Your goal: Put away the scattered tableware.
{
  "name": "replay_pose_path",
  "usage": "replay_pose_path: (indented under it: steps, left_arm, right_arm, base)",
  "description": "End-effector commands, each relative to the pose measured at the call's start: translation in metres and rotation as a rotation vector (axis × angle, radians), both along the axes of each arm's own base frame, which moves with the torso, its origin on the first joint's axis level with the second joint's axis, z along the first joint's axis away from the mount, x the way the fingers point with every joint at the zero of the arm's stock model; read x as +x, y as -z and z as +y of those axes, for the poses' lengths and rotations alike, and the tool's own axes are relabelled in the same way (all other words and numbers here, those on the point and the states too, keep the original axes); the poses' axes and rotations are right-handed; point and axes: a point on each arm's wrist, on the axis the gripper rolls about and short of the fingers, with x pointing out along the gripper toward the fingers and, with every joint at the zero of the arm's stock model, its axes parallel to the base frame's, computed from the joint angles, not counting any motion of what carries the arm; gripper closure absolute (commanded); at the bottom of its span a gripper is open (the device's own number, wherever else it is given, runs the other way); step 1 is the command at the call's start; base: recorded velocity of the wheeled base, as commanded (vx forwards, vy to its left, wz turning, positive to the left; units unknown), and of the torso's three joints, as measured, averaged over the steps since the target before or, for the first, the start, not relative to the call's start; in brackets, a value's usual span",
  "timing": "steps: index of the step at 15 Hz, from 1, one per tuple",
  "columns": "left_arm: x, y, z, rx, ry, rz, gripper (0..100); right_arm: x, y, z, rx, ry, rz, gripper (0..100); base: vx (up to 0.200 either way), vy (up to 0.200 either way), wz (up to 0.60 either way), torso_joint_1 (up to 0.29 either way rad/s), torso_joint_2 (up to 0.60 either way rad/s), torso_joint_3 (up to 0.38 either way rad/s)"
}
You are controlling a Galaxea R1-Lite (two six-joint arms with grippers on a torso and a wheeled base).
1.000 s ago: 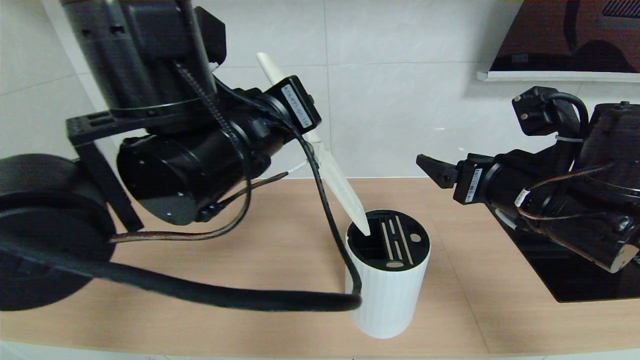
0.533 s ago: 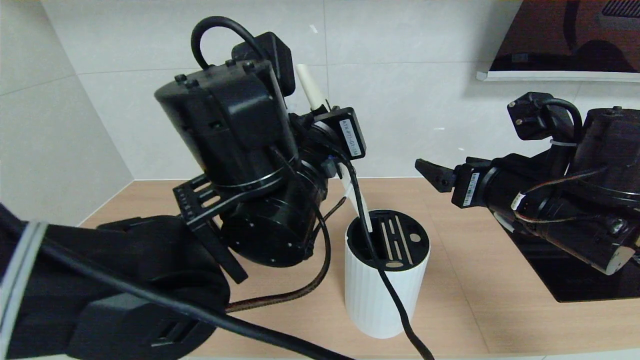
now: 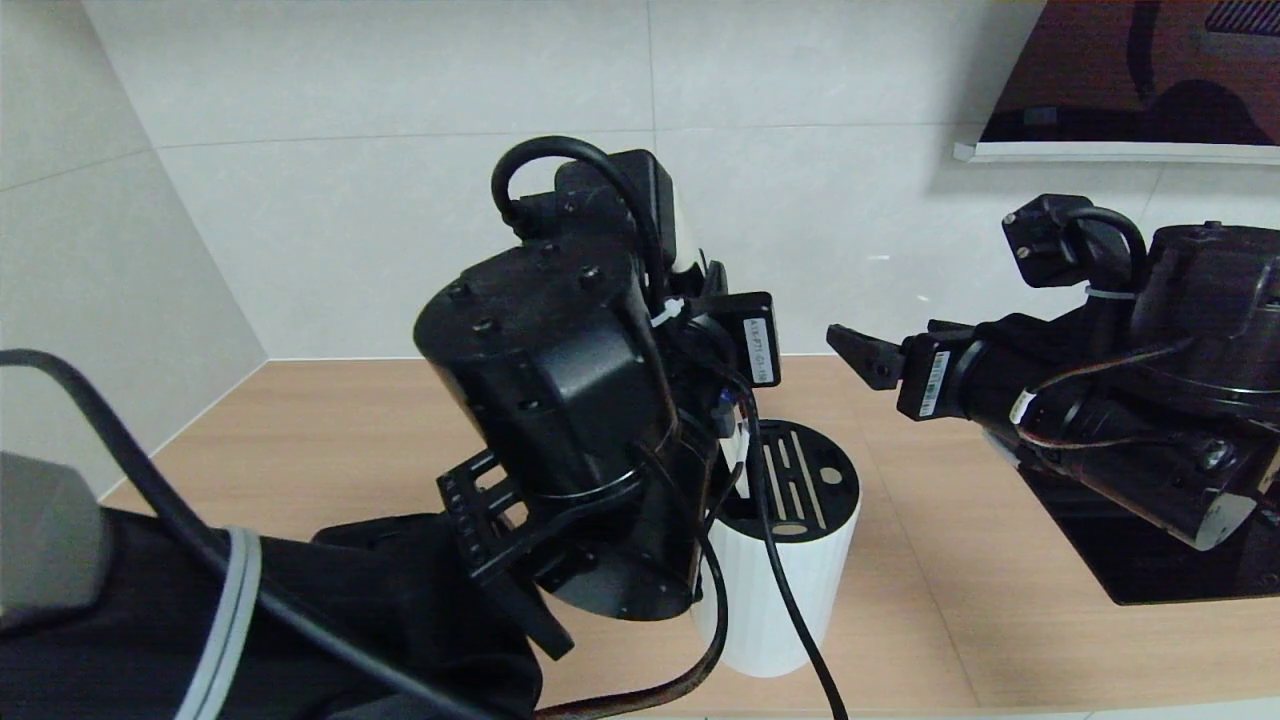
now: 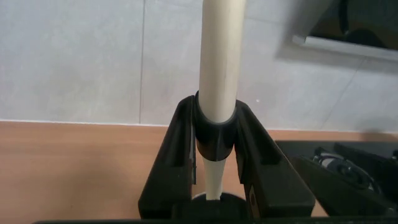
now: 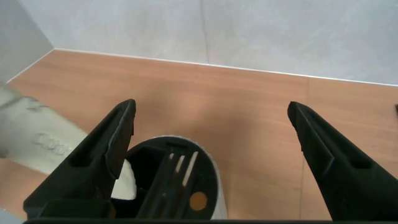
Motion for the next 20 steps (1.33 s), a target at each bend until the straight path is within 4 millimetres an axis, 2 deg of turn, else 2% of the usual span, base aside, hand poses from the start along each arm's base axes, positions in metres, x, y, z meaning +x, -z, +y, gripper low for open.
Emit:
replay_pose_path:
  steps: [1,12,18,20]
  left_arm:
    - [0.002,0.007,-0.004,0.015,0.002,0.011,100]
    - [0.005,0.046,-0.025,0.086,0.026,0.073,100]
    - [0.009,0.082,-0.041,0.146,0.038,0.127,100]
    - [0.009,0.085,-0.041,0.155,0.036,0.131,100]
  right_arm:
    - [0.001,0.001,0.001,-0.002,0.000,0.003,0]
    - [0.002,0.004,0.001,-0.009,0.001,0.010,0]
    - [0.002,0.004,0.001,-0.009,0.003,0.010,0]
    - [0.002,0.004,0.001,-0.011,0.003,0.010,0]
  base:
    - [0.000,0.000,0.00,0.000,0.00,0.000]
    - [0.000,0.000,0.00,0.000,0.00,0.000]
    - [0.000,0.000,0.00,0.000,0.00,0.000]
    - [0.000,0.000,0.00,0.000,0.00,0.000]
